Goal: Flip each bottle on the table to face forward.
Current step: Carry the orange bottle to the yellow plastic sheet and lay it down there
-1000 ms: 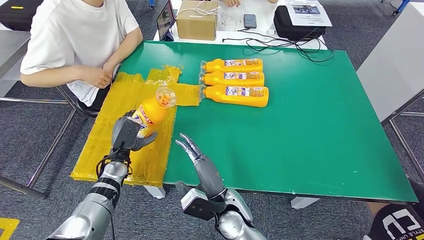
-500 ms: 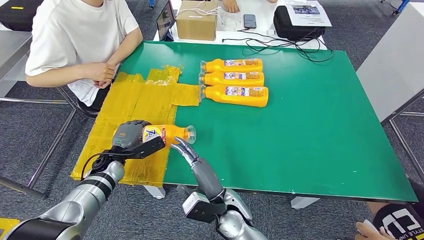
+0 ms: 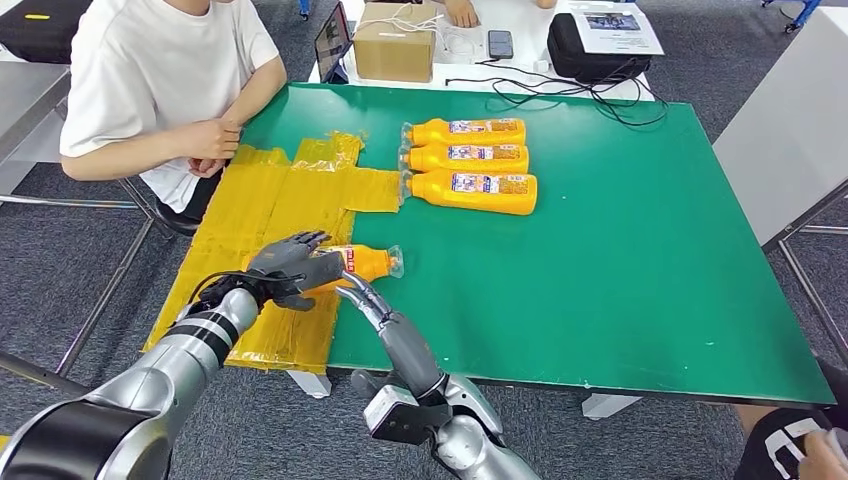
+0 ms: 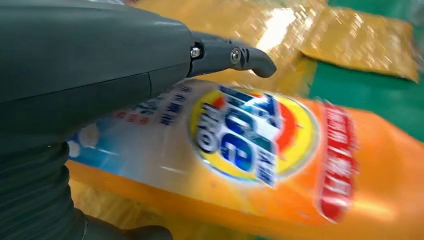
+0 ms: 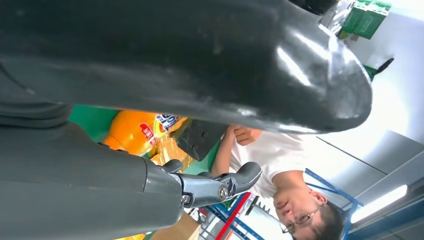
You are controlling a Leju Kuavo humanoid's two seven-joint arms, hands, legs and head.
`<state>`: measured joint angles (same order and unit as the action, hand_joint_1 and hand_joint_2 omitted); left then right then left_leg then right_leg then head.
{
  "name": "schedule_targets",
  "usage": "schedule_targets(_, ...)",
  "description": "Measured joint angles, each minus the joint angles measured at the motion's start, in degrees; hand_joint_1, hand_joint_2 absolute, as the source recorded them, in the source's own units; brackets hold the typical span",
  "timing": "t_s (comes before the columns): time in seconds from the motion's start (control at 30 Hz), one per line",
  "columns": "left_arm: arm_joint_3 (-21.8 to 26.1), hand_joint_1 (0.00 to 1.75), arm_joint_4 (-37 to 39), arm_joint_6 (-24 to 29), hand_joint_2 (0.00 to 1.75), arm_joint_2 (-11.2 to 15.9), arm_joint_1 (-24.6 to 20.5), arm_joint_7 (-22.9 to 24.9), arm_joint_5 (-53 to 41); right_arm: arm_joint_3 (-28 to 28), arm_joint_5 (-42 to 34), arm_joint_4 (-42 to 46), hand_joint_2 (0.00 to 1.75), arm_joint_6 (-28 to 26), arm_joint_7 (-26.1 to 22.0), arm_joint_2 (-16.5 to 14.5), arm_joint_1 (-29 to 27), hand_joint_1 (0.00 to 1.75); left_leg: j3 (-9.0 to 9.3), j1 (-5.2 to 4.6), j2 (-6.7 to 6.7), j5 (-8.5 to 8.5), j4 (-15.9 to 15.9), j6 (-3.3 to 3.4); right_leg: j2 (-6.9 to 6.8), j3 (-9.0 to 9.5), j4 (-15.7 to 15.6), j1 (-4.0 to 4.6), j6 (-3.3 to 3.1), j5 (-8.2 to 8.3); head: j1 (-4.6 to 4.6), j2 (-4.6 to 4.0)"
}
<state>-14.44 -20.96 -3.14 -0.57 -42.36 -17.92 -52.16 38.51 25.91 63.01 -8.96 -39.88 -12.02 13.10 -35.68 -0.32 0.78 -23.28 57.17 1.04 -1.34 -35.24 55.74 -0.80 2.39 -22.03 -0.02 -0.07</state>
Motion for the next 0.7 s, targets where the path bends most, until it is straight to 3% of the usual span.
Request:
schedule_targets(0.2,2.9,0.0,-0.1,-11.2,1.75,-1.4,-0.8,-9.7,10.4,0.3,-1.9,-0.9,0.0,-1.8,0.0,0.0,0.8,0.0,-0.02,0.01,-0.01,0.0,0.0,-0.01,-0.01,-0.03,0.0,0.01,0.0,0.0,0.0,0.0)
schedule_targets(0.4,5.0,0.0,-3.4,-17.0,1.75,-3.1,-0.2,-17.1,20.4,1.0,-3.1,-2.2,0.0,-3.3,0.0,0.0,1.8,0.0,-0.03,0.0,0.0,-0.01,0.0,0.0,-0.01,-0.04,0.0,0.0,0.0,-0.01,0.01,0.0)
schedule_targets(0.7,6.5,0.0,-9.2,-18.9,1.75,-4.4,1.8,-18.0,25.8,1.0,-3.1,-3.2,0.0,-3.5,0.0,0.0,2.2,0.0,-0.05,0.0,0.01,-0.01,0.0,-0.01,0.01,-0.06,0.0,0.01,0.0,-0.01,0.01,0.0)
